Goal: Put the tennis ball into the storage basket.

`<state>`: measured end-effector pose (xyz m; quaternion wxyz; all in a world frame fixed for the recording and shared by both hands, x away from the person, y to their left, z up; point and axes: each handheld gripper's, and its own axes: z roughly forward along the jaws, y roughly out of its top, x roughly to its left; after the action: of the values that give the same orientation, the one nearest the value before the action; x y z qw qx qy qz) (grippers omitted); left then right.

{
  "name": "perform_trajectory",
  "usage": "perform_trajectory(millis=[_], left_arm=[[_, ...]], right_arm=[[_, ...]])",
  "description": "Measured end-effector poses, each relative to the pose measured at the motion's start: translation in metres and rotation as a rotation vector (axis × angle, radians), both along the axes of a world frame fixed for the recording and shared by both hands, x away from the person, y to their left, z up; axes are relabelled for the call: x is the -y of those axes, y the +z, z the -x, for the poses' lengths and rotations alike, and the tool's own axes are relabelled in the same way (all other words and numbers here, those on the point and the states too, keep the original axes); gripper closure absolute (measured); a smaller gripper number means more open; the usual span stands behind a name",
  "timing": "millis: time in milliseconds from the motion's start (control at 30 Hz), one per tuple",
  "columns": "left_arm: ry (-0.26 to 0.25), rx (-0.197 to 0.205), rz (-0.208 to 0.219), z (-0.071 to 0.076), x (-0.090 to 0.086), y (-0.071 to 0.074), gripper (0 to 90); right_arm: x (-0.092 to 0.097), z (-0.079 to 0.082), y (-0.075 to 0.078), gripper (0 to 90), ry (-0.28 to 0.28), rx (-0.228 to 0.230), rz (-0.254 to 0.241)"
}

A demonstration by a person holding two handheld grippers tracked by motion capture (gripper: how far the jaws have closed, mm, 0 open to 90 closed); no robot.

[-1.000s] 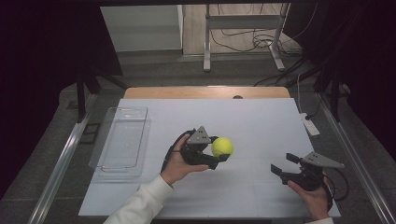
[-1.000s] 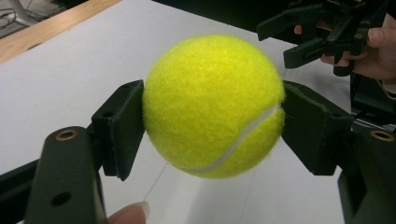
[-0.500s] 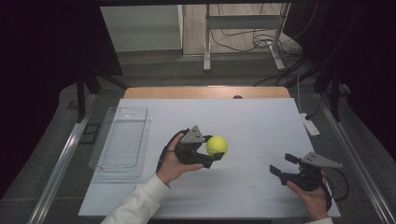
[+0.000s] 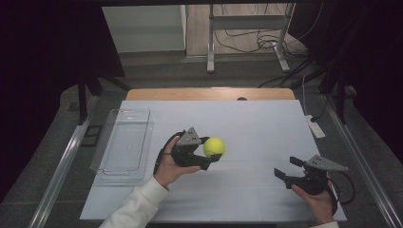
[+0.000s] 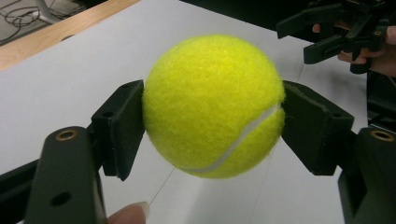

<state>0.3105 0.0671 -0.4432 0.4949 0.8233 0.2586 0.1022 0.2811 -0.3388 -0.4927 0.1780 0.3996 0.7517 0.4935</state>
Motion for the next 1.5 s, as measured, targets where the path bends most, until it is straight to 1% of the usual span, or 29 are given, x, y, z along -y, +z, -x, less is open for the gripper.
perform_trajectory(millis=[167,333,467,667,900,1100,1200,1267,1300,1433,1500], left_arm=[[0.011,-0.001,-0.005,-0.001,-0.004,-0.001,27.2],[0.019,0.0,0.001,-0.001,-0.006,-0.001,27.2],[0.035,0.004,0.004,-0.002,-0.01,-0.001,27.2],[0.056,0.01,0.018,-0.004,-0.019,0.003,27.2],[0.074,0.023,0.031,-0.004,-0.025,0.008,27.2],[0.088,0.024,0.035,-0.005,-0.031,0.01,27.2],[0.104,0.022,0.046,-0.006,-0.035,0.012,27.2],[0.109,0.028,0.043,-0.007,-0.035,0.012,27.2],[0.11,0.031,0.033,-0.006,-0.035,0.013,27.2],[0.107,0.032,0.031,-0.006,-0.036,0.013,27.2],[0.115,0.031,0.036,-0.007,-0.039,0.014,27.2]], right_arm=[[0.0,0.0,0.0,13.9,0.002,0.0,-0.005],[0.0,0.0,0.0,14.0,0.005,-0.001,-0.002],[0.0,0.0,-0.001,13.9,0.005,-0.001,-0.004],[0.0,0.0,-0.001,14.0,0.005,-0.001,-0.002],[0.0,0.0,-0.001,14.0,0.004,0.0,-0.002],[0.0,0.0,-0.001,14.0,0.004,0.001,-0.002],[0.001,0.0,-0.001,14.0,0.003,0.001,-0.002],[0.001,0.0,-0.001,14.0,0.003,0.001,-0.002],[0.0,-0.001,-0.002,14.0,0.002,-0.002,0.001],[0.0,-0.001,-0.002,14.0,0.001,-0.002,0.004],[0.0,0.0,-0.001,14.0,0.001,0.001,0.006]])
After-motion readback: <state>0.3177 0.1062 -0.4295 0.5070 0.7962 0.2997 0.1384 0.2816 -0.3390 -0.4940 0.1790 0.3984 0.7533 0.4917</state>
